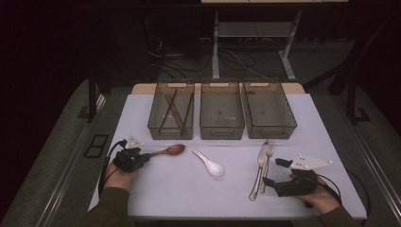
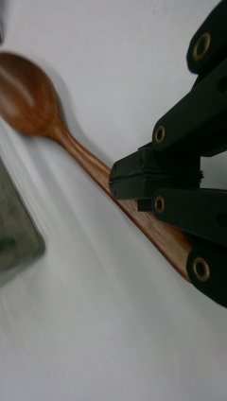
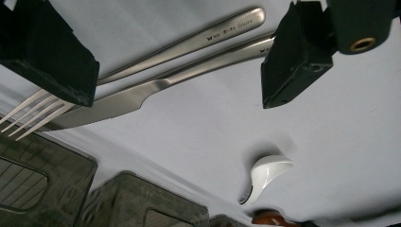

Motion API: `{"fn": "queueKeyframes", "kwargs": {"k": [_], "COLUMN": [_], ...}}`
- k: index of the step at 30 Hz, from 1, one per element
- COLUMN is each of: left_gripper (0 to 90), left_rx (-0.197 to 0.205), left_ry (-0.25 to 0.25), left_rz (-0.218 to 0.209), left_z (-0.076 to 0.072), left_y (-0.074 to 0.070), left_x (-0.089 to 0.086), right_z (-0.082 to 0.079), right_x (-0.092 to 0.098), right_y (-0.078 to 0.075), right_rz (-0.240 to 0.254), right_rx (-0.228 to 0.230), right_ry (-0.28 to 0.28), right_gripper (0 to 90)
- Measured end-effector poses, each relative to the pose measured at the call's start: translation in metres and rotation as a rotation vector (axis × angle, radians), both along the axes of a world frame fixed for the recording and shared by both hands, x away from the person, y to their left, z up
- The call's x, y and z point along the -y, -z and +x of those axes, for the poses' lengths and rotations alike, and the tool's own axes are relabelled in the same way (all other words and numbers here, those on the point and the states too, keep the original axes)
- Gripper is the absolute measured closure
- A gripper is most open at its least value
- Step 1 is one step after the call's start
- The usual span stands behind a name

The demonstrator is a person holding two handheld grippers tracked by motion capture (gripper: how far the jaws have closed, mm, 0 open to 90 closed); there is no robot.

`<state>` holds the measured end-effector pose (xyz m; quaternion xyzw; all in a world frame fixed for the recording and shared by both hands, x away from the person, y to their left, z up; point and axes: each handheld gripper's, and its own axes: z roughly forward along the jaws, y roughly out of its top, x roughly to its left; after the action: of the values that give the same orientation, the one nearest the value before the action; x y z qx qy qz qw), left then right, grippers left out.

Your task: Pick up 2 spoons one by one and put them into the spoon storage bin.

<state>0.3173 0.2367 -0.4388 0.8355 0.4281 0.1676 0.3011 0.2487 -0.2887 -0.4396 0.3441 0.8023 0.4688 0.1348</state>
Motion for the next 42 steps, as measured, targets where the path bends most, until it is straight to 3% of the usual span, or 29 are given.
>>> {"fn": "queueKeyframes", "kwargs": {"k": [5,7,13,19,24,26,34,36,42], "left_gripper": [89.4,89.4,81.7,67.2,59.8,56.9,47.4,46.3,43.6], "left_rx": [0.007,0.027,0.071,0.077,0.067,0.047,0.004,-0.005,-0.025], "left_ry": [-0.006,0.002,0.041,0.079,0.106,0.125,0.165,0.18,0.179], "left_rz": [-0.054,-0.108,-0.199,-0.202,-0.234,-0.255,-0.209,-0.178,-0.148], "left_z": [0.0,-0.001,0.009,0.025,0.037,0.042,0.049,0.049,0.048], "left_y": [-0.002,-0.006,-0.018,-0.018,-0.015,-0.012,-0.002,-0.001,0.003], "left_x": [-0.005,-0.002,0.013,0.033,0.045,0.051,0.065,0.065,0.065], "right_z": [0.0,0.0,0.002,0.001,0.002,0.002,0.002,0.001,0.001], "right_x": [0.0,0.0,0.0,0.001,0.001,0.001,0.001,0.001,0.001], "right_y": [0.0,0.0,0.001,0.001,0.001,0.001,0.001,0.001,0.001], "right_rz": [0.0,0.002,0.002,0.0,0.001,0.001,0.0,0.0,0.0], "right_rx": [-0.002,-0.003,-0.007,-0.01,-0.013,-0.013,-0.011,-0.012,-0.011], "right_ry": [0.0,0.001,0.006,0.01,0.011,0.01,0.008,0.009,0.007], "right_gripper": [12.5,12.5,12.5,12.5,12.5,12.5,12.5,12.5,12.5]}}
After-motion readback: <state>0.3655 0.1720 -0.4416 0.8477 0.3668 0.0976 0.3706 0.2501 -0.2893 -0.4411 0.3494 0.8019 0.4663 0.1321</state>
